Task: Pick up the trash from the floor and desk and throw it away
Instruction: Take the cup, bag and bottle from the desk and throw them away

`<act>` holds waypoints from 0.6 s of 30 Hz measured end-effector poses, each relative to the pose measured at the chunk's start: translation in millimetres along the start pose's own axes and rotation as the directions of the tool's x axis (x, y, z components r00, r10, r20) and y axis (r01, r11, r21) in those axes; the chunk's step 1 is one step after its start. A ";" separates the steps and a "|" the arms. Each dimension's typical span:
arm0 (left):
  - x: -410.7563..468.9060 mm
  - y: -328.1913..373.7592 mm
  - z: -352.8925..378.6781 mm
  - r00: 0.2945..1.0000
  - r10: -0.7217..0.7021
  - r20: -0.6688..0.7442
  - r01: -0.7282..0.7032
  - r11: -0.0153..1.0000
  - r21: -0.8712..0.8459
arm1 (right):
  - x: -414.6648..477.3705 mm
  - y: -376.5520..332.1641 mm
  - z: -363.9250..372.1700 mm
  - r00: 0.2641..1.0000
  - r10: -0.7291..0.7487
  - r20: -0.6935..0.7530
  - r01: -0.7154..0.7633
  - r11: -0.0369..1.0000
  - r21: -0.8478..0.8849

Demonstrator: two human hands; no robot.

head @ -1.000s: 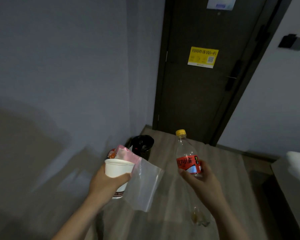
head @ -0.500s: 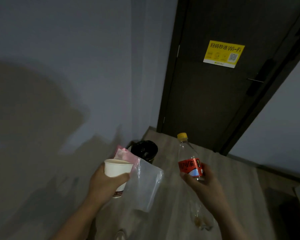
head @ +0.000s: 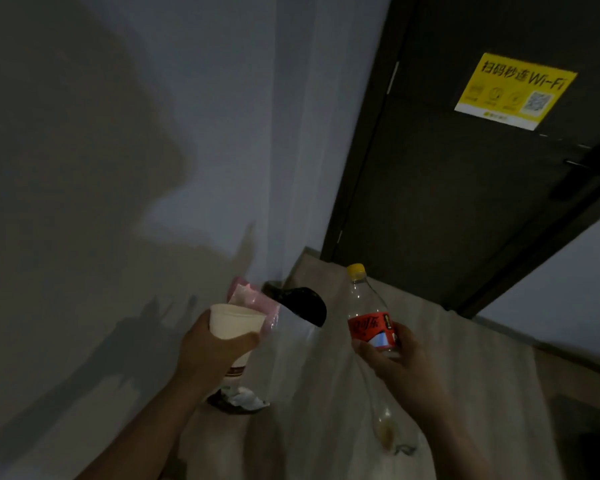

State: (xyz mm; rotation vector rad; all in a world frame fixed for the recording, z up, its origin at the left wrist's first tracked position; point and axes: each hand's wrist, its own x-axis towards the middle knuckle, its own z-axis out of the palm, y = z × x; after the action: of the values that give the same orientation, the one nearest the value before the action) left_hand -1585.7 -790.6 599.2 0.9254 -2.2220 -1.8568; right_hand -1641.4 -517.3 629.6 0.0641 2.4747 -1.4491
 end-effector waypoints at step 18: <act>154.2 -18.9 86.2 0.939 -0.283 -0.194 0.284 0.959 -0.021 | 274.1 9.6 17.6 0.952 0.089 0.292 -0.068 0.994 -0.081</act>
State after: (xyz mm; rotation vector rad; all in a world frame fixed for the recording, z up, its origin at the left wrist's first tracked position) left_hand -1741.7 -795.9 514.4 1.4291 -2.0690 -1.7720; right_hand -1899.6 -554.7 543.4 -0.0633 2.2496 -1.2375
